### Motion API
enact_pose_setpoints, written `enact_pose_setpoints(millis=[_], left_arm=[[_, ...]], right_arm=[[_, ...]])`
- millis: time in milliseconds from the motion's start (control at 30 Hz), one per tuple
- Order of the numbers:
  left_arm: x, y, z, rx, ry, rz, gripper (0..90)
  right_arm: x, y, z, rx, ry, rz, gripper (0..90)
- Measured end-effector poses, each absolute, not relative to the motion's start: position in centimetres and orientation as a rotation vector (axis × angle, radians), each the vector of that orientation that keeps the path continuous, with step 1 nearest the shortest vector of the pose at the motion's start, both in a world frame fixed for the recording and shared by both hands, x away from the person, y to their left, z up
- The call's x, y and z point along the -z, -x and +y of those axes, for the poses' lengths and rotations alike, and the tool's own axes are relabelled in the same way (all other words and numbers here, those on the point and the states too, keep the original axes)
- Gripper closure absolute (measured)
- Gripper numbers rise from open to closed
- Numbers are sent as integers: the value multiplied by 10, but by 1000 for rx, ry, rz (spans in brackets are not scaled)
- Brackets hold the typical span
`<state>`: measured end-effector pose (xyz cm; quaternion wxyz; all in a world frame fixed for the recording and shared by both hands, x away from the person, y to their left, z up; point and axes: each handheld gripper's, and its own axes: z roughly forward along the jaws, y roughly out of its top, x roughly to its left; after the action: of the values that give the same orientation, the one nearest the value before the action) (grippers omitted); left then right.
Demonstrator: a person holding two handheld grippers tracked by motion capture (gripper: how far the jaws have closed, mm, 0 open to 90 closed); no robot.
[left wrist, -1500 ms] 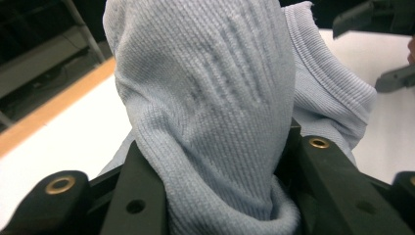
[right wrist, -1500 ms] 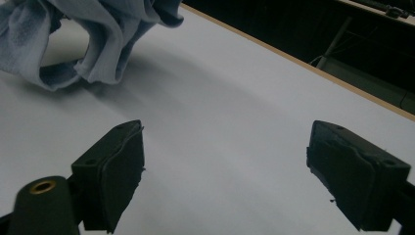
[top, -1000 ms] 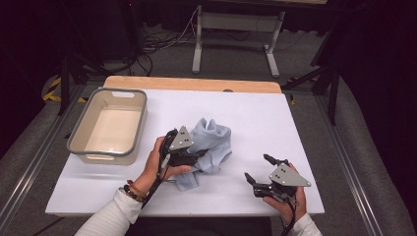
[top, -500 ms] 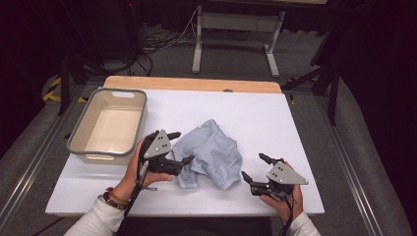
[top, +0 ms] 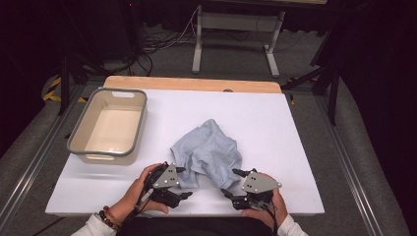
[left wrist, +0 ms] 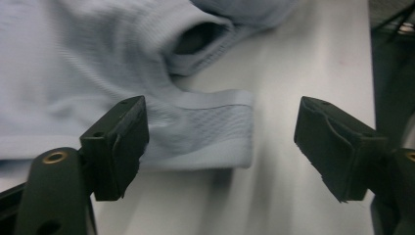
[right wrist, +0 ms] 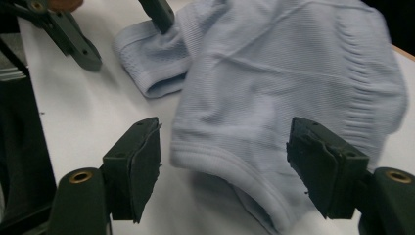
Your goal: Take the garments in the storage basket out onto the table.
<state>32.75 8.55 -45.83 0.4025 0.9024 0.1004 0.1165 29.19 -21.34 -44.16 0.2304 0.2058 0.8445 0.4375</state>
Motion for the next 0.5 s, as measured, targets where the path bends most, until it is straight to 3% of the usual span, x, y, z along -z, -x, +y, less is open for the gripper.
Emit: enact_pose_setpoints(millis=[233, 300, 433, 467, 500], left_arm=[[467, -334, 79, -253, -2317, 267, 374], [467, -338, 82, -214, -2325, 275, 437], [460, -343, 84, -235, -2358, 264, 684], [455, -341, 84, -271, -2363, 260, 829], [455, -341, 84, -271, -2363, 260, 841]], right_arm=[[452, -301, -201, -1144, -539, 2359, 400], [454, -304, -199, -1137, -548, 2371, 476], [454, -305, -198, -1126, -533, 2371, 674], [451, -305, -201, -1128, -534, 2357, 755], [451, -305, -201, -1128, -534, 2357, 755]])
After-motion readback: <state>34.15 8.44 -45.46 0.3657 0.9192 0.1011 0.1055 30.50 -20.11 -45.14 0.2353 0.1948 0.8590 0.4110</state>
